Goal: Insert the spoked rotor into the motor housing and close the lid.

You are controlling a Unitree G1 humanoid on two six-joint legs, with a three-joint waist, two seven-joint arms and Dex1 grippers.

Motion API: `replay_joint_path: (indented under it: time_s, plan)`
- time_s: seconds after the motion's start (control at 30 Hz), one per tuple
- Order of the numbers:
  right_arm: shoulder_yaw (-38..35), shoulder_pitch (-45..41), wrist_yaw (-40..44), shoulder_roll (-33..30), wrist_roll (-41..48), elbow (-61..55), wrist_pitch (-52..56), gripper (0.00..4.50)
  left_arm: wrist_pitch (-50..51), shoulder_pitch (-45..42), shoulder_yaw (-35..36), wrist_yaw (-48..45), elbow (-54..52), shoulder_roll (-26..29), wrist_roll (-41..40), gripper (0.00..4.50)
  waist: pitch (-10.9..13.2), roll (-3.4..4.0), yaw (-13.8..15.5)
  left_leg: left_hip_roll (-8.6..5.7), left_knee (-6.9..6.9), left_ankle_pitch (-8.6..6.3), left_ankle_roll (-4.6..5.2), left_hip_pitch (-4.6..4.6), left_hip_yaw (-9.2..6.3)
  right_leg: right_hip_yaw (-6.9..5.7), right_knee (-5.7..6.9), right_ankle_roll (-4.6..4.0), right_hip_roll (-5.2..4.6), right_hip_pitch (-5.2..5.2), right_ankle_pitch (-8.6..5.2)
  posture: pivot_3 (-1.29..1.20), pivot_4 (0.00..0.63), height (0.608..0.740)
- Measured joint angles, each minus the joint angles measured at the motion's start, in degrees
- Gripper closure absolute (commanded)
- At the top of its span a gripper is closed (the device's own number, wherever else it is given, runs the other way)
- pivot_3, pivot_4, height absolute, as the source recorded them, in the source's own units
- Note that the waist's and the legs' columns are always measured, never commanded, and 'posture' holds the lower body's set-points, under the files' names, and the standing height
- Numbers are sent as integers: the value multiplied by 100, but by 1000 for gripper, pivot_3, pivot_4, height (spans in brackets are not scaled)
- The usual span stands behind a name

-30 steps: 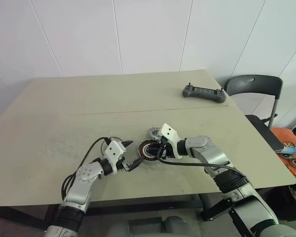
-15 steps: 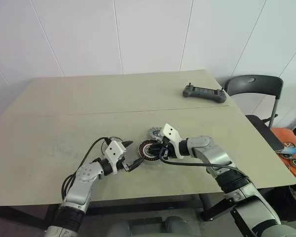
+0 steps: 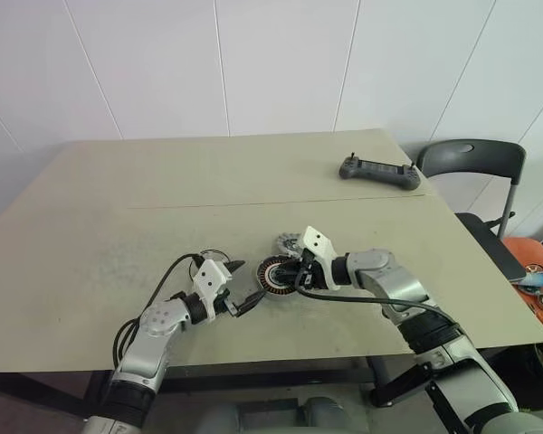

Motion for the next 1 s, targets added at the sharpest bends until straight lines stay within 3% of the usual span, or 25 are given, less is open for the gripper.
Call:
replay_joint_path:
  time_s: [0.3, 0.4, 0.6, 1.0]
  plan:
    - [-438, 17, -76, 165, 361, 23, 300, 1788, -31, -6, -87, -13, -20, 28, 2, 0, 2, 2, 1, 0, 0, 0, 0, -10, 1, 0, -1, 0, -1, -1, 0, 0, 0, 740]
    - [-464, 23, -164, 163, 333, 22, 297, 2393, -82, -13, -88, -10, -3, 45, 6, 0, 2, 3, -3, 1, -5, 0, 0, -10, 2, 0, 0, 0, 0, -4, 0, 0, 0, 740]
    - [-335, 94, -198, 220, 174, 12, 249, 4491, -122, -40, -89, -2, 45, 55, 10, 0, 2, 3, -14, 2, -6, 0, 0, -7, 3, 0, 0, 0, 2, -4, 0, 0, 0, 740]
    - [-207, 217, -82, 247, 124, -242, 331, 4491, -235, -65, -95, -1, 140, 60, 8, 0, 2, 3, -14, 4, -10, 0, -1, -4, 3, 0, -3, -1, 2, -5, -1, 0, 0, 740]
